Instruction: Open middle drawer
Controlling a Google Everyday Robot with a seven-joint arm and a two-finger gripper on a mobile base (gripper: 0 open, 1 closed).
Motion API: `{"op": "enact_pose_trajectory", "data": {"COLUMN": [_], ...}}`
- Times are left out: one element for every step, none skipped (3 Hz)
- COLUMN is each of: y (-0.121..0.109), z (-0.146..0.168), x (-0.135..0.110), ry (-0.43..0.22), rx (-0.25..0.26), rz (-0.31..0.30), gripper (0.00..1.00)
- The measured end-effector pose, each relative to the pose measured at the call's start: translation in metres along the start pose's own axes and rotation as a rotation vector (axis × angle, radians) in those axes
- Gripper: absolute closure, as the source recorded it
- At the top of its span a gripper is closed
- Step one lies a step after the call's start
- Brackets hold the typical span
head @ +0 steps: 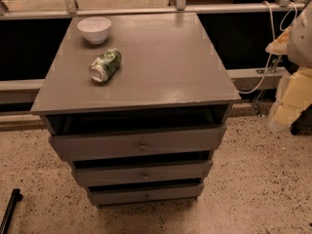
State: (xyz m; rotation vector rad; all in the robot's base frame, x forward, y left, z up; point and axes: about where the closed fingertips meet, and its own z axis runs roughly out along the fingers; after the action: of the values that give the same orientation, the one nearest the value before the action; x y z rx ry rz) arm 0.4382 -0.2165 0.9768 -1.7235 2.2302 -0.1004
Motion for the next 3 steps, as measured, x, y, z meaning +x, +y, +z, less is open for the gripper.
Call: {"op": "enact_pose_trajectory", "data": {"y": [0.000, -0.001, 0.036], "z": [0.005, 0.018, 0.057], "x": [-0.001, -0.003, 0.001], "ry": [-0.010, -0.034, -0.138], "rx": [-0.006, -0.022, -0.028], "rz": [0.001, 0.002, -0.048], "gripper": [0.00, 0.00, 0.00]}}
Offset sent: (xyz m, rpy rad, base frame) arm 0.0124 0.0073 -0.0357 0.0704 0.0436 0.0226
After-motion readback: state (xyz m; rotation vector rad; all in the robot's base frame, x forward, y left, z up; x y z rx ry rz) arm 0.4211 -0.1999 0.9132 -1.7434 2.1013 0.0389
